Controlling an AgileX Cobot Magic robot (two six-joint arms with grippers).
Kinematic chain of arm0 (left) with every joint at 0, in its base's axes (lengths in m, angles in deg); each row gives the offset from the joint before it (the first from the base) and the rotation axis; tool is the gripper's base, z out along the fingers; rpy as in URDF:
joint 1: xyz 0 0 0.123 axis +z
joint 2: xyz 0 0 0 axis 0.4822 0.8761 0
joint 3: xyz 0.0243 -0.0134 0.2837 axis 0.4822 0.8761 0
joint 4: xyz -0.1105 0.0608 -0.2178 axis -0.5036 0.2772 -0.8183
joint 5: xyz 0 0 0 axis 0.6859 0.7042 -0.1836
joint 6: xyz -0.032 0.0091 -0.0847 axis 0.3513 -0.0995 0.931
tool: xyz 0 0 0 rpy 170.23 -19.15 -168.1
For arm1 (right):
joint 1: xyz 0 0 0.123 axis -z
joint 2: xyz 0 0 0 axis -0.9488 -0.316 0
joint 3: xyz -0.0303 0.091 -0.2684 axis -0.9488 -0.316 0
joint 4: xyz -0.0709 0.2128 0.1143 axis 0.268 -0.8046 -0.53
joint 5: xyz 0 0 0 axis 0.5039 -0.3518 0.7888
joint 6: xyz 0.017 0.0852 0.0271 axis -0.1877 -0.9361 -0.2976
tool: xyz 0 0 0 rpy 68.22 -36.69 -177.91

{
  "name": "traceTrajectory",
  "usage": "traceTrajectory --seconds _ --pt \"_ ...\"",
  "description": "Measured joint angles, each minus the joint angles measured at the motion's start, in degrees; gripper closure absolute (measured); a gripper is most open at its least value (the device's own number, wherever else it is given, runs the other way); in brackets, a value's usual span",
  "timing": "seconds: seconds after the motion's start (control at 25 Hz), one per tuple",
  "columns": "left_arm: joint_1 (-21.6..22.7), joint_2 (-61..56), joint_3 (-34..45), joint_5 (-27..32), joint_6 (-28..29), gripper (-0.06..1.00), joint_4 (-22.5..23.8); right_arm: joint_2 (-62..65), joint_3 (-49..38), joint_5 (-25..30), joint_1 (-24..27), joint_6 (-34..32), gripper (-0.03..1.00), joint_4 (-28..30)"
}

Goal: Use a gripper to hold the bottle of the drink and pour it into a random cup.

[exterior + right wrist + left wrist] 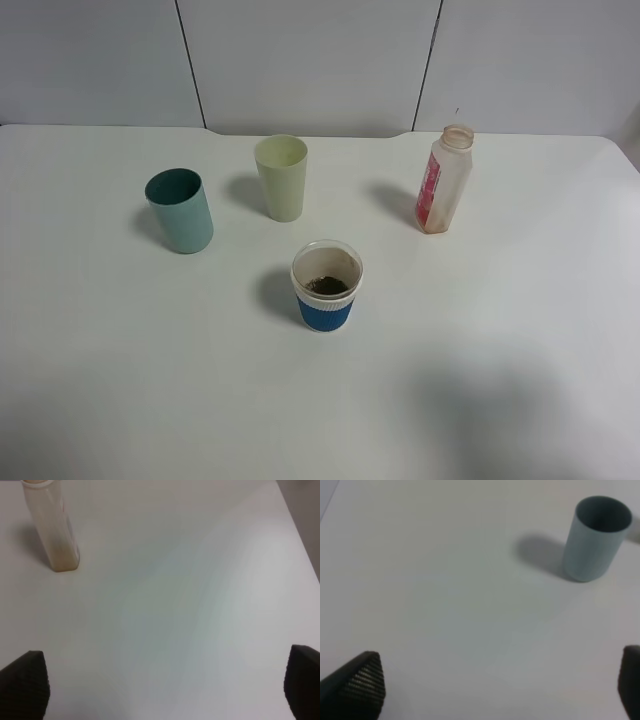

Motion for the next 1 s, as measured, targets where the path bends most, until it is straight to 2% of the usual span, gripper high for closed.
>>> traceTrajectory --seconds 1.0 --pt "0.0 0.0 0.0 0.0 0.0 0.02 0.0 0.0 -0.07 0.0 0.0 0.0 0.04 0.06"
